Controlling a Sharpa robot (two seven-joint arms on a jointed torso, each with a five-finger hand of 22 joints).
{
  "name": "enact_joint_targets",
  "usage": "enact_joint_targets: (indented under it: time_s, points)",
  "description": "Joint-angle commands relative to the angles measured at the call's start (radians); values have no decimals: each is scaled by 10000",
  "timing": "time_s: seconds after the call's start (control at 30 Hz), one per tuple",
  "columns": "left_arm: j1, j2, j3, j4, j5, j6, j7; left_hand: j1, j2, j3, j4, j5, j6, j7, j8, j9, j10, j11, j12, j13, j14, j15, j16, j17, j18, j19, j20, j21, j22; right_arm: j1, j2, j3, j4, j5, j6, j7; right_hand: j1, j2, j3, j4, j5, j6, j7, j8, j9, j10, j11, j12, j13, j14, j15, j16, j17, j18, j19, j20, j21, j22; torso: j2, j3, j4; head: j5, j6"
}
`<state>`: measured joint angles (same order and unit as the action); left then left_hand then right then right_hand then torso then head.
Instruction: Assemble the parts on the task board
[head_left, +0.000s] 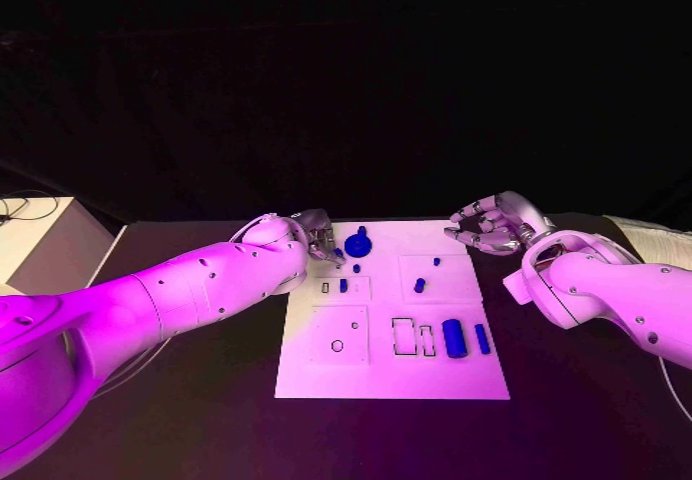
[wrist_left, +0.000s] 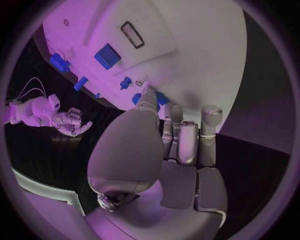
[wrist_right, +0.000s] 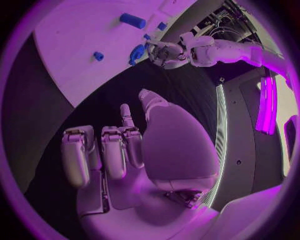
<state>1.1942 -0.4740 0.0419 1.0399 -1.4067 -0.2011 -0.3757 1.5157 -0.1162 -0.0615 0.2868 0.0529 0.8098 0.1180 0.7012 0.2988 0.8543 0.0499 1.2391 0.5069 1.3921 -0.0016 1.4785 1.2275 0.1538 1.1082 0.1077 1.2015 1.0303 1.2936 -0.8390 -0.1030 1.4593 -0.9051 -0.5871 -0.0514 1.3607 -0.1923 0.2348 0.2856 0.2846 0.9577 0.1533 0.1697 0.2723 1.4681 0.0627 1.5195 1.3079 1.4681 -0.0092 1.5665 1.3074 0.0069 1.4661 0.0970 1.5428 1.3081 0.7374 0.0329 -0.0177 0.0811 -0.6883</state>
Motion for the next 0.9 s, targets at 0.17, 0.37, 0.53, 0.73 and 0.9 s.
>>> enact_joint_targets:
  time_s: [0.17, 0.37, 0.53, 0.73, 0.9]
  points:
    - [-49, 42, -32, 4, -114, 276, 42, 140, -23, 25, 15, -25, -80, -16, 17, 0, -84, 4, 39, -12, 80, -26, 85, 78, -186, 15, -8, 67, 55, -6, 13, 5, -2, -79, 108, 97, -124, -45, 89, -6, 66, -77, -5, 67, 22, 654, 63, -27, 2269, 971, 52, -47, 2411, 13, 901, 24, -42, 2424, 0, -7, 6, 12, 14]
    - [-52, 61, -40, 5, -131, 227, 23, 144, 9, 38, 37, -23, -68, -12, 24, 0, -78, 7, 43, -14, 113, -24, 105, 139, -195, 48, -7, 95, 95, -7, 18, 5, -4, -79, 116, 97, -138, -50, 111, -7, 69, -80, -7, 82, 24, 654, 61, -26, 2269, 971, 50, -47, 2412, 12, 902, 21, -40, 2426, -1, -4, -2, 38, 25]
    - [-53, 68, -43, 2, -121, 196, 12, 217, 172, 155, 52, -17, -44, -21, 23, -17, -75, 1, 37, -27, 123, -24, 119, 150, -194, 50, -5, 105, 105, -7, 19, 5, -5, -79, 129, 95, -138, -50, 111, -7, 69, -80, -7, 82, 24, 654, 61, -26, 2269, 971, 50, -47, 2412, 12, 902, 21, -40, 2426, -2, 1, -7, 44, 37]
    - [-54, 67, -46, 0, -119, 151, 33, 392, 868, 1198, 64, -2, 82, -148, -153, -194, -144, -117, -113, -123, 131, -123, 134, 160, -194, 65, -58, 145, 160, -7, 18, 5, -5, -79, 145, 90, -138, -50, 111, -7, 69, -80, -7, 82, 24, 654, 61, -26, 2269, 971, 50, -47, 2412, 12, 902, 21, -40, 2426, -1, -2, -3, 41, 44]
    - [-55, 57, -48, 6, -134, 143, 95, 598, 499, 2840, 45, 0, 196, -143, -301, -351, -208, -127, -297, -220, 101, -134, 122, 117, -192, 18, -101, 138, 169, -7, 17, 5, -6, -79, 154, 85, -138, -50, 111, -7, 69, -80, -7, 82, 24, 654, 61, -26, 2269, 971, 50, -47, 2412, 12, 902, 21, -40, 2426, -6, 2, -1, 42, 49]
